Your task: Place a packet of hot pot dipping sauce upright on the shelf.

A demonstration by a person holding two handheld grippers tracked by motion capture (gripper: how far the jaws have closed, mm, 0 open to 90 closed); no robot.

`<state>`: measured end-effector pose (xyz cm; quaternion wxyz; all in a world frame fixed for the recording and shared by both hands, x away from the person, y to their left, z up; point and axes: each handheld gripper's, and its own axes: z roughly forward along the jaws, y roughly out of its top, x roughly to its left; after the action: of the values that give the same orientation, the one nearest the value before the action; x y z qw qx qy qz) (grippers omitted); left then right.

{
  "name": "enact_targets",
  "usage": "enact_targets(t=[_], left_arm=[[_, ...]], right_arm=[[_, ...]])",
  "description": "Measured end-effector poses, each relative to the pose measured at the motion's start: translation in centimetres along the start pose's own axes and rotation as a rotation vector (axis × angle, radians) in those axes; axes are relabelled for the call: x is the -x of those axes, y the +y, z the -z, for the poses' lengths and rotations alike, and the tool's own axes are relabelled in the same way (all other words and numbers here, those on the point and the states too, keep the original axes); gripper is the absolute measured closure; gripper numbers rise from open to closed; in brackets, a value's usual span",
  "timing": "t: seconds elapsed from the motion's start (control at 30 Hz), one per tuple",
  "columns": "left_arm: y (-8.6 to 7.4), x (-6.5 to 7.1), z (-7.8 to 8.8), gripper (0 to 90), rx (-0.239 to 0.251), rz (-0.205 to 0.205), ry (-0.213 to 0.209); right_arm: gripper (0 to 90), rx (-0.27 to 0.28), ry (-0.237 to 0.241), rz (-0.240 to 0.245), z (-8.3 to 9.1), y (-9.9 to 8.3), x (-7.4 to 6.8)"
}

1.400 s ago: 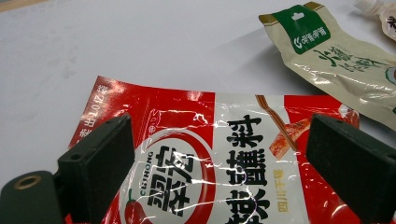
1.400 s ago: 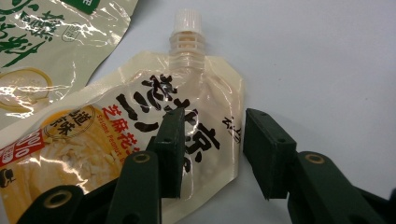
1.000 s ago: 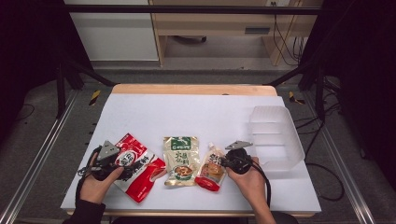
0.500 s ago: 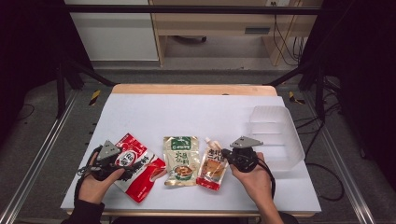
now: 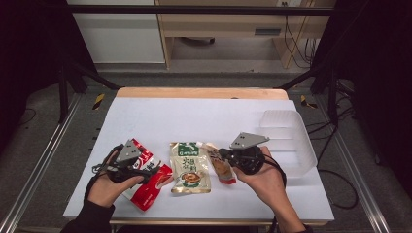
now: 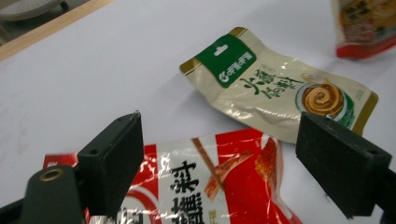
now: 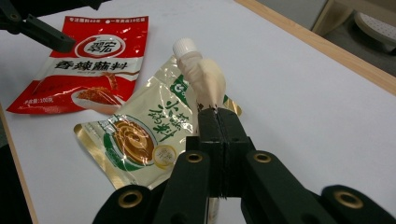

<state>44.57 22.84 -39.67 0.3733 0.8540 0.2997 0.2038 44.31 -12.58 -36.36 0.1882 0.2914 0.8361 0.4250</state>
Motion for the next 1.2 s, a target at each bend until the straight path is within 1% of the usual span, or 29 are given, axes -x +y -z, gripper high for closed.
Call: enact_targets(t=[0.07,0.13,0.17,0.2,0.23,0.27,0.3,0.33,0.37,0.4,0.43,0.47,0.5,0.53,0.57,0.6,0.63,0.67,0.7,0.73,0.8,0.87,0.9,0.97,1.0,1.1,1.13,1.17,1.2], left_arm=[[1.0,0.4,-0.4,16.5,-0.004,-0.021,-0.015],[1.9,0.7,-0.7,17.5,-0.005,-0.040,-0.030],[2.3,0.8,-0.9,17.5,-0.007,-0.054,-0.039],[3.1,1.0,-1.3,19.6,-0.016,-0.073,-0.052],[3.1,1.0,-1.3,20.0,-0.016,-0.073,-0.052],[3.8,1.3,-1.5,20.3,-0.026,-0.095,-0.061],[3.8,1.3,-1.5,20.5,-0.026,-0.095,-0.061],[4.5,1.6,-1.5,21.4,-0.022,-0.111,-0.068],[4.5,1.6,-1.5,22.2,-0.022,-0.111,-0.068],[5.3,1.7,-1.3,23.1,-0.001,-0.119,-0.078],[5.3,1.7,-1.3,24.1,-0.001,-0.119,-0.078],[5.8,1.7,-1.1,25.1,0.019,-0.115,-0.101],[5.8,1.7,-1.1,26.6,0.019,-0.115,-0.101],[6.3,1.6,-1.1,28.5,0.025,-0.124,-0.116],[6.3,1.6,-1.1,29.6,0.025,-0.124,-0.116],[6.6,1.6,-1.1,29.6,0.030,-0.117,-0.132],[6.8,1.5,-1.1,30.2,0.047,-0.108,-0.153],[7.0,1.5,-1.1,31.8,0.056,-0.107,-0.161],[7.1,1.5,-1.1,33.1,0.051,-0.115,-0.158],[7.4,1.4,-1.1,33.9,0.031,-0.131,-0.145],[7.6,1.5,-1.1,34.0,0.034,-0.132,-0.149],[7.9,1.6,-1.0,35.6,0.031,-0.146,-0.151],[7.9,1.6,-1.0,36.4,0.031,-0.146,-0.151],[8.0,1.6,-1.0,38.6,0.032,-0.145,-0.159],[8.0,1.5,-1.0,40.0,0.032,-0.145,-0.183],[7.9,1.3,-1.0,44.4,0.032,-0.142,-0.187],[8.0,1.2,-1.0,46.1,0.039,-0.147,-0.202],[8.0,1.2,-1.0,47.7,0.039,-0.147,-0.202],[8.0,1.2,-1.0,49.6,0.031,-0.157,-0.212]], right_arm=[[90.0,-0.008,0.011,0.023,-0.5,0.5,-0.1],[90.0,-0.006,0.020,0.030,-0.7,0.8,-0.1],[90.0,-0.006,0.020,0.030,-0.7,0.8,-0.1],[90.0,0.002,0.032,0.040,-0.9,1.2,-0.2],[90.0,0.002,0.032,0.040,-0.9,1.2,-0.2],[90.0,0.010,0.043,0.048,-0.9,1.7,-0.4],[90.0,0.010,0.043,0.048,-0.9,1.7,-0.4],[90.0,0.019,0.058,0.059,-1.0,2.2,-0.7],[90.0,0.019,0.058,0.059,-1.0,2.2,-0.7],[90.0,0.020,0.069,0.075,-1.1,2.6,-1.1],[90.0,0.020,0.069,0.075,-1.1,2.6,-1.1],[90.0,0.019,0.081,0.085,-1.3,3.1,-1.4],[90.0,0.020,0.085,0.089,-1.4,3.2,-1.5],[90.0,0.016,0.092,0.098,-1.6,3.5,-1.6],[90.0,0.016,0.092,0.098,-1.6,3.5,-1.6],[90.0,0.014,0.096,0.102,-1.7,3.7,-1.7],[90.0,0.013,0.102,0.106,-1.9,4.0,-1.7],[90.0,0.015,0.107,0.112,-2.0,4.2,-1.7],[90.0,0.018,0.110,0.109,-2.2,4.4,-1.8],[90.0,0.023,0.118,0.115,-2.3,4.7,-2.0],[90.0,0.025,0.121,0.117,-2.4,4.8,-2.1],[90.0,0.029,0.125,0.129,-2.3,4.9,-2.8],[90.0,0.029,0.125,0.129,-2.3,4.9,-2.8],[90.0,0.028,0.127,0.133,-2.2,5.0,-3.1],[90.0,0.027,0.130,0.131,-2.2,5.0,-3.3],[90.0,0.028,0.134,0.134,-2.1,5.0,-3.5],[90.0,0.031,0.140,0.138,-2.1,5.1,-3.7],[90.0,0.031,0.140,0.138,-2.1,5.1,-3.7],[90.0,0.033,0.139,0.138,-2.2,5.1,-3.9]])
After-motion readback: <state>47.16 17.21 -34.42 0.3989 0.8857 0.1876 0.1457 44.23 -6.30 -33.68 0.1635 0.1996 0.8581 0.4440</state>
